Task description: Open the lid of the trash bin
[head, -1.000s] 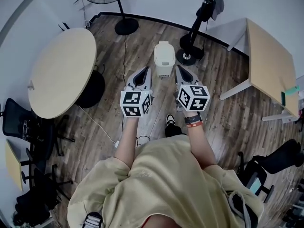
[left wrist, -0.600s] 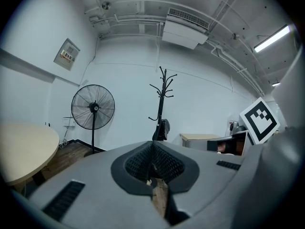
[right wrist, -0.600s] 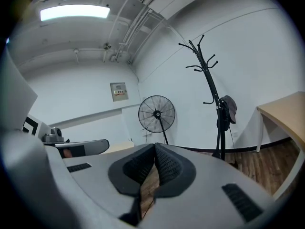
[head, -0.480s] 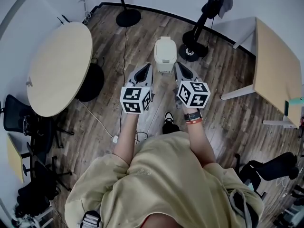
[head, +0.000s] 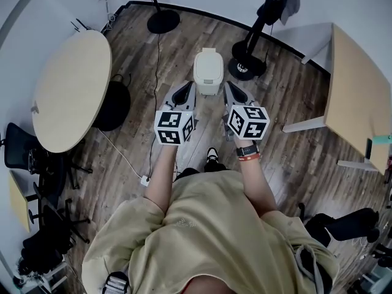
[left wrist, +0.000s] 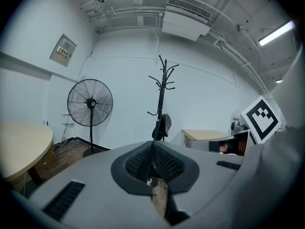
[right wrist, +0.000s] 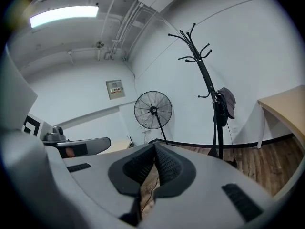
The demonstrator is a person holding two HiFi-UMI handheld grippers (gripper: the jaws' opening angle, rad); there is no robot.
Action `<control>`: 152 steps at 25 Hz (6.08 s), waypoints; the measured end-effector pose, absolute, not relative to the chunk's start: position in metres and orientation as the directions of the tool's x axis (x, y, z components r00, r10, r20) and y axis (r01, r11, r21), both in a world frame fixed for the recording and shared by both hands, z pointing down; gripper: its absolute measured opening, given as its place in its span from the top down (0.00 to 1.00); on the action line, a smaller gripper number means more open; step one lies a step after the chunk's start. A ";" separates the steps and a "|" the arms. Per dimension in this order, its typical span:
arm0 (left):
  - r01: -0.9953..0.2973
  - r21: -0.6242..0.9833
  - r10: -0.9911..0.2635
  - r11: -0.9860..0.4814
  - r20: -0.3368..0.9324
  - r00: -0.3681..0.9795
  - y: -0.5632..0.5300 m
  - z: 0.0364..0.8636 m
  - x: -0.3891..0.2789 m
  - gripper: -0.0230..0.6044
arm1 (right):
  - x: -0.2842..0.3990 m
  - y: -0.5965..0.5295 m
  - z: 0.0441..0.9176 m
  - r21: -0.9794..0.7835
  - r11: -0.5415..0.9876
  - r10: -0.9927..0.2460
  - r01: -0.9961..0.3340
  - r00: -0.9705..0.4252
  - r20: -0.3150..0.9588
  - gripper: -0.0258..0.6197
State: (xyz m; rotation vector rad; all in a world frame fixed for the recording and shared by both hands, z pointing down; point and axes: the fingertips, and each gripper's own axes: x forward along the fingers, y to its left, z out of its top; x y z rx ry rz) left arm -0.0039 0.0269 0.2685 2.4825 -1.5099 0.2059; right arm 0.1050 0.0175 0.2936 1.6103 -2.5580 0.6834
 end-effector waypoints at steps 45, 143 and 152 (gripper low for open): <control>-0.830 0.240 -0.717 -0.503 0.420 0.556 -0.173 0.527 -0.035 0.92 | 0.051 -0.163 0.574 -0.439 0.305 -0.615 -0.845 -0.527 0.586 0.94; -0.744 0.329 -0.552 -0.581 0.512 0.658 -0.392 0.931 -0.031 0.92 | 0.037 -0.348 1.040 -0.434 0.256 -0.467 -0.863 -0.504 0.726 0.94; -0.759 0.293 -0.562 -0.581 0.530 0.635 -0.391 0.933 -0.041 0.92 | 0.034 -0.346 1.034 -0.350 0.322 -0.419 -0.880 -0.463 0.781 0.94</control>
